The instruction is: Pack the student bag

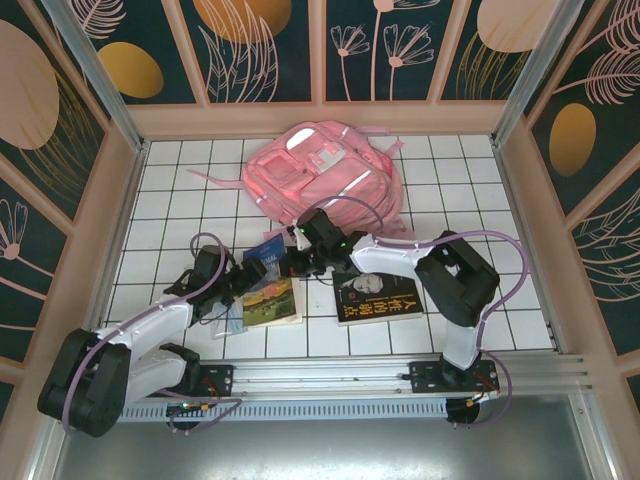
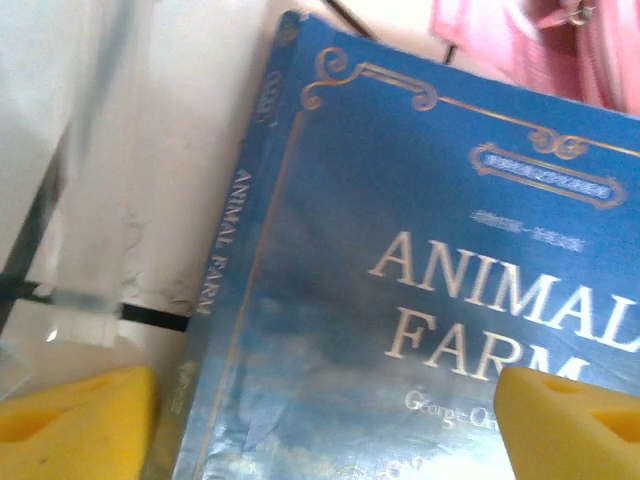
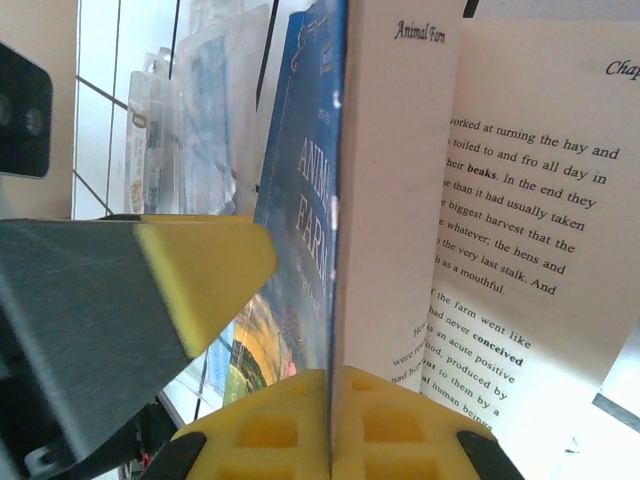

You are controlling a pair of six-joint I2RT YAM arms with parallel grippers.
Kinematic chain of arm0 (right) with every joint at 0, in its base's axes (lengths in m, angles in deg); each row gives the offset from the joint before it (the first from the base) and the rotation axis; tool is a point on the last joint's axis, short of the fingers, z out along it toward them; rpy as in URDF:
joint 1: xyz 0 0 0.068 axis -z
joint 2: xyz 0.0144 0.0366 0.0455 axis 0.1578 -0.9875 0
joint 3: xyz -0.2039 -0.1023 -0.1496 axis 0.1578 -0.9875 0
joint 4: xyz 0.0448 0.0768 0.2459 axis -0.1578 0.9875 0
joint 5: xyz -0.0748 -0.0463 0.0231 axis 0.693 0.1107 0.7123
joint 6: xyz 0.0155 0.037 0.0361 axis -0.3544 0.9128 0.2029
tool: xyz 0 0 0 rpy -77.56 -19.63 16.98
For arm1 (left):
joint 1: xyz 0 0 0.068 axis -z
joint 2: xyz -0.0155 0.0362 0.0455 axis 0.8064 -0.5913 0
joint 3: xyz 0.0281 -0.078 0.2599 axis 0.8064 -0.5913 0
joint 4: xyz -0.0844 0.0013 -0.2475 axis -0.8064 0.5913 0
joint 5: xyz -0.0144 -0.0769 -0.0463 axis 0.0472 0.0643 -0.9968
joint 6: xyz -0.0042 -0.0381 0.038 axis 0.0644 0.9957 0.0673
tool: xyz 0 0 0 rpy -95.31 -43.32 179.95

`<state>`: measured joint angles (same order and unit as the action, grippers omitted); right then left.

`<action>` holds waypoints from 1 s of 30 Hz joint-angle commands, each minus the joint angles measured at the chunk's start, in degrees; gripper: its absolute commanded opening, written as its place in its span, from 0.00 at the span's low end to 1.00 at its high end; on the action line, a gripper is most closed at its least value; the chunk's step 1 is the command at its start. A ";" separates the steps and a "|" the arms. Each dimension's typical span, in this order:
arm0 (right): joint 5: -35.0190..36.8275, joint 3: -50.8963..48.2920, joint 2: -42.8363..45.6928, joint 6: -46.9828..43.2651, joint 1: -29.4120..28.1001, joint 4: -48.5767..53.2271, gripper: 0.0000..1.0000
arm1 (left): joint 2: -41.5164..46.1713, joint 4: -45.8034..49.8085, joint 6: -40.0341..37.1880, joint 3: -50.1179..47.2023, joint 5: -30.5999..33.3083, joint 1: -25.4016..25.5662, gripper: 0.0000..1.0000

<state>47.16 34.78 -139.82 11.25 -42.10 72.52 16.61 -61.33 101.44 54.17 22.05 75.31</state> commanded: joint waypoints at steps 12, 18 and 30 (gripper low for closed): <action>-13.60 2.99 9.70 -5.36 9.56 0.65 0.00 | 5.00 -24.23 0.18 -4.12 -2.41 -0.29 0.99; -15.44 4.78 9.73 -5.99 10.11 0.92 0.00 | -5.01 -50.29 10.02 -9.79 -7.16 -0.29 0.99; -20.68 -4.45 9.24 -0.17 12.81 -12.61 0.00 | -29.84 -86.84 21.11 -9.30 -18.82 -0.20 0.83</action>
<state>30.09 32.97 -131.90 8.67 -30.21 68.83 -9.88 -130.47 117.53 44.43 8.59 75.12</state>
